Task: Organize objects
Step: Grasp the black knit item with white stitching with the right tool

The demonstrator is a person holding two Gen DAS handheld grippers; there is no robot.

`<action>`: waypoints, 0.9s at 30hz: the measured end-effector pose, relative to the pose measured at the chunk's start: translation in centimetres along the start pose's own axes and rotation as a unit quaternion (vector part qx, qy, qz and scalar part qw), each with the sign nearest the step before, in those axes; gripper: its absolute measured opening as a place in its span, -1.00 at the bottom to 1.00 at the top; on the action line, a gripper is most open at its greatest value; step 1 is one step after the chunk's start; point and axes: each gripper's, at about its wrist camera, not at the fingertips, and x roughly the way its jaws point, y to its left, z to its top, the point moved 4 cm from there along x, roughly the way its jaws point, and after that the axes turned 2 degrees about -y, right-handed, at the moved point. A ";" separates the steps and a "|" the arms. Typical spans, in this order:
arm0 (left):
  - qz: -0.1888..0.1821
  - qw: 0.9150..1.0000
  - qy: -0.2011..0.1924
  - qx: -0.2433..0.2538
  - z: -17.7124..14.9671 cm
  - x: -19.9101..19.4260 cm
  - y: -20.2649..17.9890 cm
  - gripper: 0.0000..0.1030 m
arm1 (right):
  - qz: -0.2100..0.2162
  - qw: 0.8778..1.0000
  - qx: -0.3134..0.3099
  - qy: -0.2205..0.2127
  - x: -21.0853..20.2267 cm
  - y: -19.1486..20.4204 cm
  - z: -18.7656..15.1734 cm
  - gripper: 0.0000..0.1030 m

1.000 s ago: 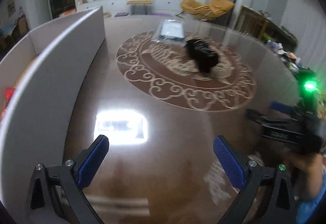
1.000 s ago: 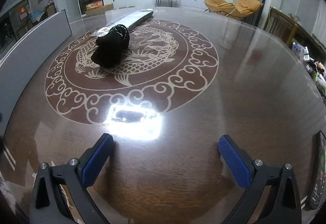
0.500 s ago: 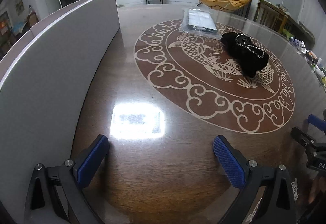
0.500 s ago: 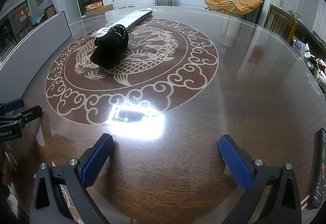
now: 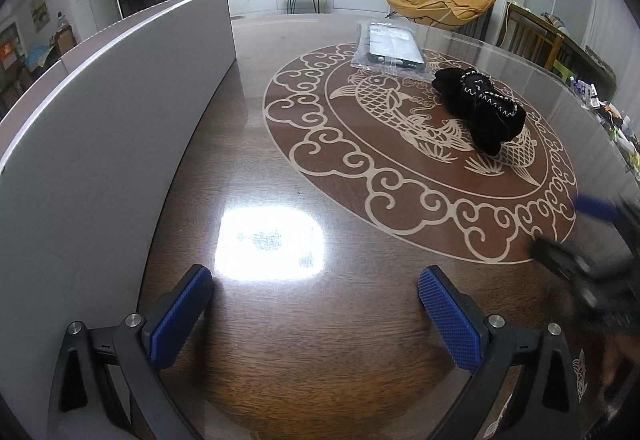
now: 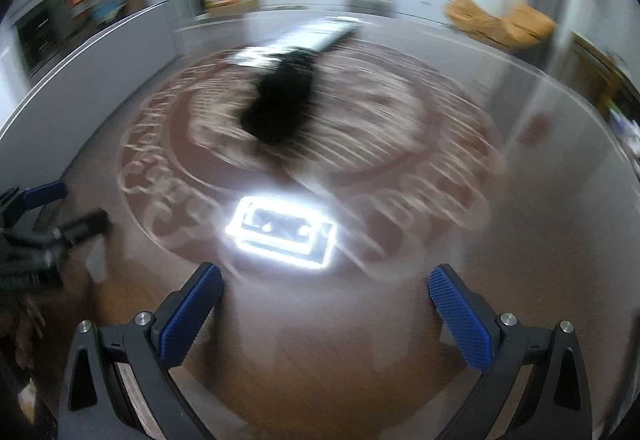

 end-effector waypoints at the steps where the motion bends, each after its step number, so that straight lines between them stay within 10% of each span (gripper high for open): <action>1: 0.000 1.000 0.000 0.000 0.0 0.0 0.0 1.00 | 0.007 1.000 -0.009 0.001 1.2 0.8 1.4 1.00; 7: 0.000 1.000 0.000 0.000 0.0 -0.1 0.0 1.00 | 0.011 1.000 -0.013 0.008 7.0 3.5 9.0 0.92; 9: 0.000 1.000 0.000 0.000 -0.1 -0.1 0.0 1.00 | 0.012 1.000 -0.016 -0.004 7.2 3.8 10.4 0.16; 12: -0.001 1.000 0.000 0.000 0.0 -0.1 0.0 1.00 | 0.019 1.000 -0.020 -0.008 7.1 3.0 10.8 -0.33; 23: -0.001 1.000 -0.001 0.001 0.0 0.0 0.0 1.00 | -0.068 0.994 0.085 -0.031 2.5 -10.7 4.4 -0.26; 25: -0.002 1.000 -0.001 0.001 0.0 0.0 0.1 1.00 | -0.063 0.994 0.088 -0.029 2.5 -11.5 4.3 0.02; 27: -0.002 1.000 -0.001 0.001 0.0 0.0 0.1 1.00 | -0.064 0.994 0.085 -0.013 3.0 -11.3 4.2 0.86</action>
